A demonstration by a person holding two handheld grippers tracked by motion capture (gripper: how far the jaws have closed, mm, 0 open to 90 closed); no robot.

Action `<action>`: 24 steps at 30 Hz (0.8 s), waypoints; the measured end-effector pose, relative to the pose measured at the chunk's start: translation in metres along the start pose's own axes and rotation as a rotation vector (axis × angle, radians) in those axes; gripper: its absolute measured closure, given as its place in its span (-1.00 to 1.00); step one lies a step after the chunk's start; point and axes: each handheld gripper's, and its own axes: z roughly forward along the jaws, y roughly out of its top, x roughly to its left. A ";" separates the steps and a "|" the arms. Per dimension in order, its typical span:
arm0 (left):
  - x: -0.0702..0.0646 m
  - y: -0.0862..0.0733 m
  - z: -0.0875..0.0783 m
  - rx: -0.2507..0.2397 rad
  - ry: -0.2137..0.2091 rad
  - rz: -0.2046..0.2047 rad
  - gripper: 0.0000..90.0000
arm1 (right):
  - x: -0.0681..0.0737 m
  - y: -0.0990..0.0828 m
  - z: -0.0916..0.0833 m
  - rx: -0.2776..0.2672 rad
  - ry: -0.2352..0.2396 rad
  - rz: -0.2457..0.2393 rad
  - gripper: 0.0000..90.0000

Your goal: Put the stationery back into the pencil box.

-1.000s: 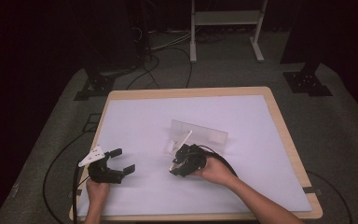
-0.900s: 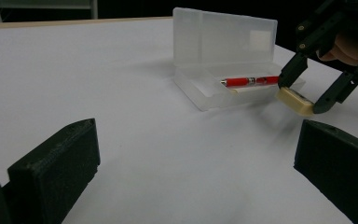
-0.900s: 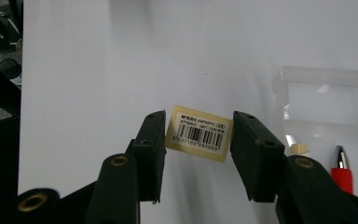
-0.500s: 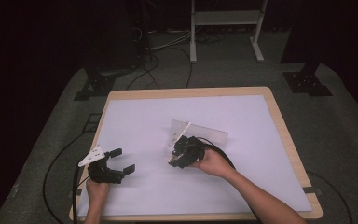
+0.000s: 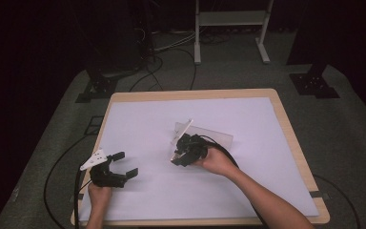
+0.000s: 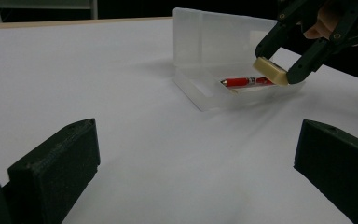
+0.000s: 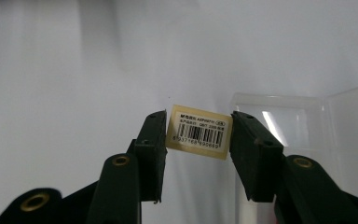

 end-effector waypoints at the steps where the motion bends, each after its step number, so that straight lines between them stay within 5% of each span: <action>1: 0.000 0.000 0.000 -0.001 0.000 -0.001 -1.00 | -0.001 0.000 0.000 0.001 -0.001 0.003 0.25; 24: 0.000 0.000 0.000 -0.001 0.000 0.003 -1.00 | -0.018 0.003 0.006 -0.004 -0.006 0.033 0.25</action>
